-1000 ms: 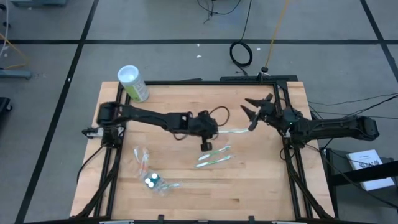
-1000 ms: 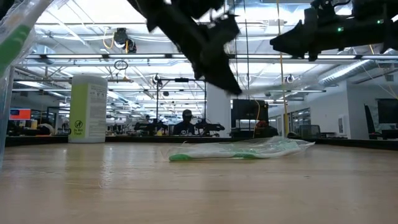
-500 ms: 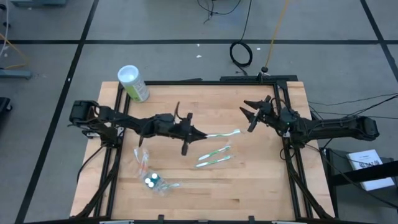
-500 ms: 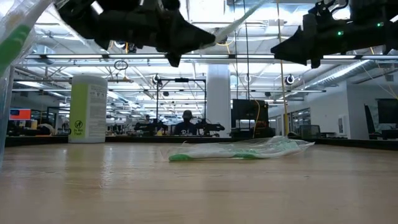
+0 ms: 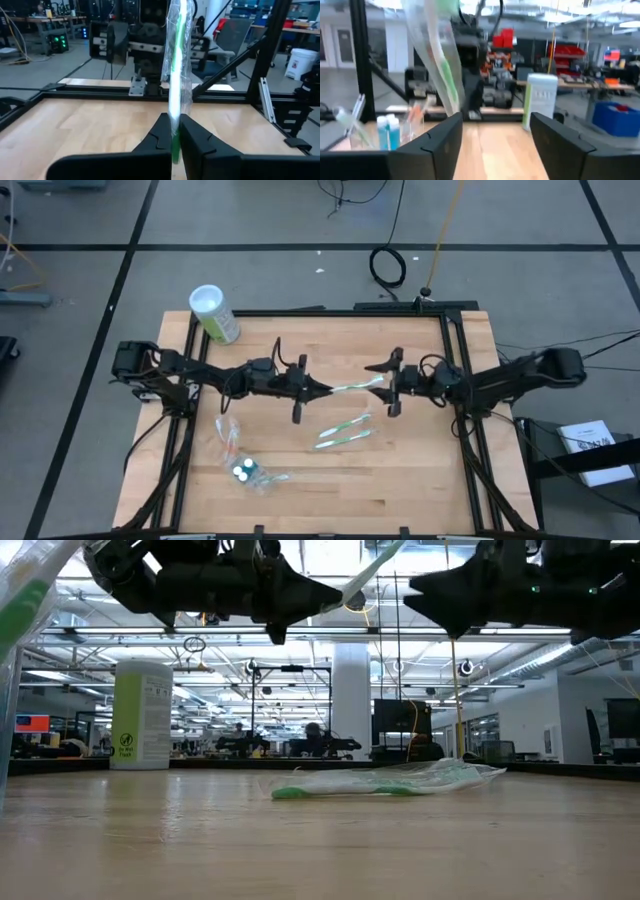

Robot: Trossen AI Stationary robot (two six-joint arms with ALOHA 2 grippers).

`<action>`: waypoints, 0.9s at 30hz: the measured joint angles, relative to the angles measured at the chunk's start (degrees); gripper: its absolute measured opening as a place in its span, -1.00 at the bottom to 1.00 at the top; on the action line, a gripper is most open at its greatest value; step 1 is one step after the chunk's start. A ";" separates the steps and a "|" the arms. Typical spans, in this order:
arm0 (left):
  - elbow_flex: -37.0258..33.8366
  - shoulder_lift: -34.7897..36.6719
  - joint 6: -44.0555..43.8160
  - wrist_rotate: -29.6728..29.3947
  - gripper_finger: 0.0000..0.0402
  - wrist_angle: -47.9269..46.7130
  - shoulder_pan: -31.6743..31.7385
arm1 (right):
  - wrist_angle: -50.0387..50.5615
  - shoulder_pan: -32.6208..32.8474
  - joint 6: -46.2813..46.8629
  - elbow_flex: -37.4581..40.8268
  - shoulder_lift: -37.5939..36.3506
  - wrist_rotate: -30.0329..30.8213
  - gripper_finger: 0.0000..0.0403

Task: Pick & Place toothbrushing station
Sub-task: Put the green toothbrush into the transparent organizer

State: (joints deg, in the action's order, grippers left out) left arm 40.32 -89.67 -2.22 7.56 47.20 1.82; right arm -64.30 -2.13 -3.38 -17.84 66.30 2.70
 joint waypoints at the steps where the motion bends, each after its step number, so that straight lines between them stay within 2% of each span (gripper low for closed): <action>1: 0.00 0.00 -0.04 0.02 -0.98 -0.07 0.12 | -2.21 0.39 -0.03 -0.53 1.52 0.01 0.17; 4: 0.00 0.00 -0.06 -0.05 -0.98 -0.05 0.44 | -6.31 1.61 0.74 -2.97 5.26 0.00 0.22; 7: 0.00 0.00 0.00 -0.11 -0.96 -0.03 0.46 | -6.00 2.96 1.56 -5.85 8.51 -0.02 0.21; 13: 0.00 0.00 0.14 -1.47 -0.97 -0.50 0.42 | -6.11 4.57 1.19 -9.58 11.74 -0.02 0.08; 17: 0.00 0.00 0.12 -1.62 -0.96 -0.68 0.42 | -6.07 4.89 0.48 -9.97 11.92 -0.02 -0.10; 27: 0.02 0.00 0.43 -1.61 -0.97 -0.68 0.40 | -6.40 4.87 -0.35 -9.97 11.76 0.03 -0.72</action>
State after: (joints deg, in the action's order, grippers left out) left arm 40.34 -89.67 -1.80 5.95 46.52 2.22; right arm -70.70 2.74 -3.73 -27.81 78.06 2.73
